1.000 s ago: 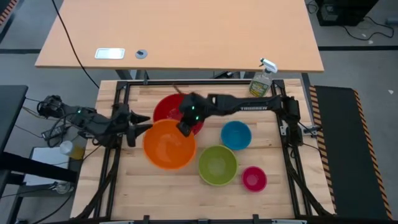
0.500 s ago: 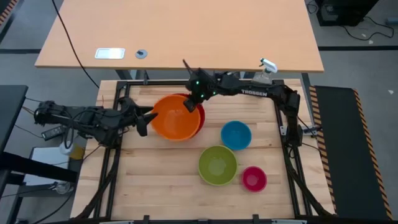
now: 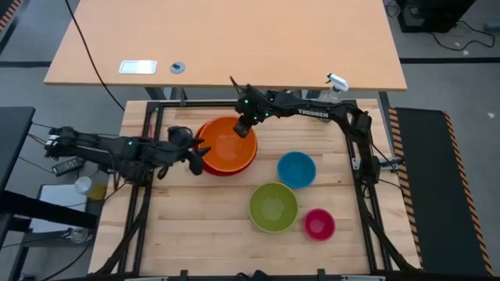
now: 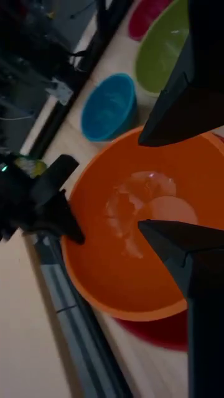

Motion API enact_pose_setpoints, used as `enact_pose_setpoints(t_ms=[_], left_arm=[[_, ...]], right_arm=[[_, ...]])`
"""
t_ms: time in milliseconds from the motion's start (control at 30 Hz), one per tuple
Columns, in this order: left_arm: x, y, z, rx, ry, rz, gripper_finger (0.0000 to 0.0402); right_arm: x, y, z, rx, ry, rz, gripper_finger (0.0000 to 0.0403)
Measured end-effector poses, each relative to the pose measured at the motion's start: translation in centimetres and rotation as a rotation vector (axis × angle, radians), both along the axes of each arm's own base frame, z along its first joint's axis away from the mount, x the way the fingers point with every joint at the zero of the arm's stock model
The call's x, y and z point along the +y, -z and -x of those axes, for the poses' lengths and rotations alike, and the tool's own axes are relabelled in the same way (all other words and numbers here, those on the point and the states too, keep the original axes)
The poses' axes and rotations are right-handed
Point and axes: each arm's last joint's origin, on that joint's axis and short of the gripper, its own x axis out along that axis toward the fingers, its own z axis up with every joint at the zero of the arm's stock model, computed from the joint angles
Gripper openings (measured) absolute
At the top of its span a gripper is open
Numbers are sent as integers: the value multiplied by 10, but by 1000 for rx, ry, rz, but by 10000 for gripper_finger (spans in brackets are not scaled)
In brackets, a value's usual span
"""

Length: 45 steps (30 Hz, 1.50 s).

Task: Nest bowls inside each other
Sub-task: Stack the orange bowl on top of the red bowl

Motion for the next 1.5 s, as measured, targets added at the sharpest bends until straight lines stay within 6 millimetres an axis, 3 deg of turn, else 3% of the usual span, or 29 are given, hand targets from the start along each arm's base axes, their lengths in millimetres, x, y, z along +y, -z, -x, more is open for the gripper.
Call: enact_pose_setpoints(t_ms=[567,1000,1200,1500], left_arm=[[10,26,-29,153,13,22,208],[8,52,-56,251,68,47,208],[7,50,-61,198,75,54,208],[7,51,-61,205,79,55,208]], right_arm=[[-6,34,-12,57,-10,48,32],[-5,41,-15,71,-6,63,35],[-5,41,-15,80,-6,67,66],[0,42,-16,96,-28,72,144]])
